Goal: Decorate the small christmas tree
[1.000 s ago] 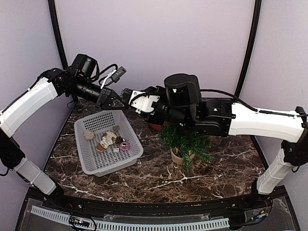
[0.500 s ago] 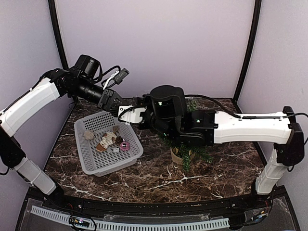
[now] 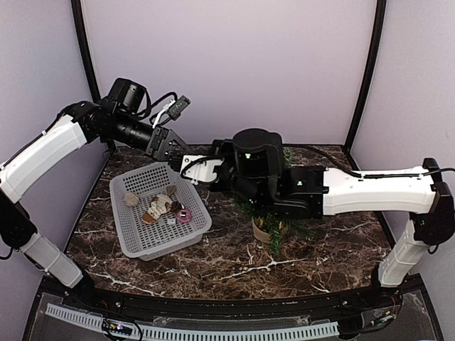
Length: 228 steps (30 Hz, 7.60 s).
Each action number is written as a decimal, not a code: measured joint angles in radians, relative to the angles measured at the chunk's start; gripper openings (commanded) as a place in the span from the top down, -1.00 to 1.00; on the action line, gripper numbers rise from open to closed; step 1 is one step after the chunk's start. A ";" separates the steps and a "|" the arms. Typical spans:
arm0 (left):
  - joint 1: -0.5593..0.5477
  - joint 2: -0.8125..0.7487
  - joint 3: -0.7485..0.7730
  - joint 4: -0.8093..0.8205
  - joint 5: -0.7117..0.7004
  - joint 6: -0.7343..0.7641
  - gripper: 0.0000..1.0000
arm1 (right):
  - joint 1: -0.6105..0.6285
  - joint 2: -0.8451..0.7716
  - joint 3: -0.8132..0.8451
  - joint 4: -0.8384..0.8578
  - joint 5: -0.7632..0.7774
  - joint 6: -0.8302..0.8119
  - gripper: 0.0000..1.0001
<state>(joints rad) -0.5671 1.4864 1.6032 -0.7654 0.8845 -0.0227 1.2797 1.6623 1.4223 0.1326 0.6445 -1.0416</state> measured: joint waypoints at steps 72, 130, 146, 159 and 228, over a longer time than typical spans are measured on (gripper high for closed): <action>0.045 0.116 -0.625 0.237 -0.674 -0.215 0.04 | -0.253 -0.503 0.006 0.177 -0.623 0.964 1.00; -0.045 -0.198 -0.310 0.223 -0.606 -0.183 0.85 | -0.253 -0.838 -0.198 0.020 -0.300 0.929 1.00; -0.076 0.194 0.088 0.260 -0.477 -0.146 0.86 | -0.253 -0.873 -0.315 0.219 0.148 0.615 1.00; -0.145 0.479 0.410 0.156 -0.401 -0.103 0.86 | -0.253 -0.956 -0.321 0.329 0.278 0.469 1.00; -0.091 0.754 0.591 -0.014 -0.340 -0.095 0.91 | -0.397 -0.772 -0.611 0.528 0.319 0.304 1.00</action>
<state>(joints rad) -0.6579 2.2406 2.1944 -0.7795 0.5449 -0.1177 0.8829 0.8898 0.8116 0.6609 0.9638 -0.7380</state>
